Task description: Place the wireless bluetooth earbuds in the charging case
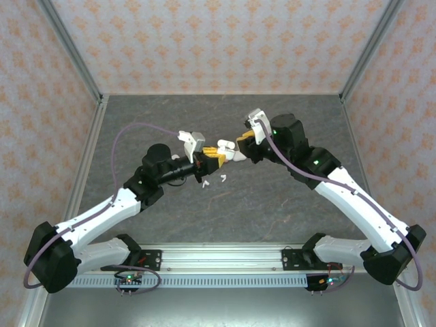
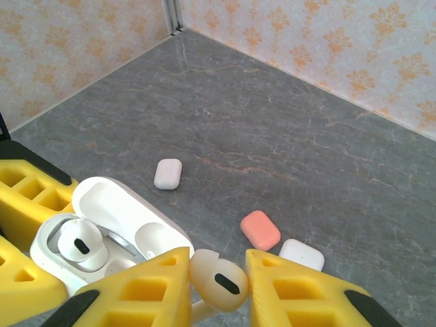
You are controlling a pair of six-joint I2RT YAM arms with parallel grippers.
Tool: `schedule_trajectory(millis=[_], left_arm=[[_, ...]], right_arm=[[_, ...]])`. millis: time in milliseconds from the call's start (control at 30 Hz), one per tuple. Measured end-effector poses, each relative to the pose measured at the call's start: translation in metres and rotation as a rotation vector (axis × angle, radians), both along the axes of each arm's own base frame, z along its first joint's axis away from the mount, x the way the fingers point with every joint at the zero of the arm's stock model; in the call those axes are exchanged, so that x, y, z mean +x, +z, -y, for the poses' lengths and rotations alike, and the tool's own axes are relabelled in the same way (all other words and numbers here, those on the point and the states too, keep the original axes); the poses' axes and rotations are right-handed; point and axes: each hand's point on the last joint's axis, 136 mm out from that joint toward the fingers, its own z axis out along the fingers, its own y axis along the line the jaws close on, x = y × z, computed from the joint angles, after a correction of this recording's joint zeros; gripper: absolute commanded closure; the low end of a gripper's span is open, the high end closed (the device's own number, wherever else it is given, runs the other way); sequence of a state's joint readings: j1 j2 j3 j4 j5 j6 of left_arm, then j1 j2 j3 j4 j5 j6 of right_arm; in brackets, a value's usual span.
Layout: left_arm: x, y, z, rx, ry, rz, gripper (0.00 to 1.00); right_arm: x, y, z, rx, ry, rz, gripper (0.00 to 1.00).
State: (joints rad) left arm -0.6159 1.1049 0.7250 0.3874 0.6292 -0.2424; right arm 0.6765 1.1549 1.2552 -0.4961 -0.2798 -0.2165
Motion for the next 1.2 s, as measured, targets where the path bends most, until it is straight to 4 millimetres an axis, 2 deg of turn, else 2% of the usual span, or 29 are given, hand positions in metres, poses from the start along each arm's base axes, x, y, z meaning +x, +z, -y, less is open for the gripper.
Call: schedule_trajectory(millis=[267,767,967,1200], left_arm=[[-0.001,0.0,0.003,0.001,-0.01,-0.002,1.0],[-0.005,0.003,0.006,-0.004,-0.03,0.004,1.0],[-0.005,0.003,0.006,-0.004,-0.03,0.003,1.0],[-0.005,0.003,0.006,-0.005,-0.028,0.001,1.0]], right_arm=[[-0.003,-0.003,-0.009,0.009,0.041,-0.013,0.76],[-0.005,-0.005,-0.013,0.014,0.062,-0.024,0.76],[-0.001,-0.015,-0.018,-0.002,0.067,-0.049,0.76],[-0.003,-0.015,-0.019,0.0,0.075,-0.054,0.75]])
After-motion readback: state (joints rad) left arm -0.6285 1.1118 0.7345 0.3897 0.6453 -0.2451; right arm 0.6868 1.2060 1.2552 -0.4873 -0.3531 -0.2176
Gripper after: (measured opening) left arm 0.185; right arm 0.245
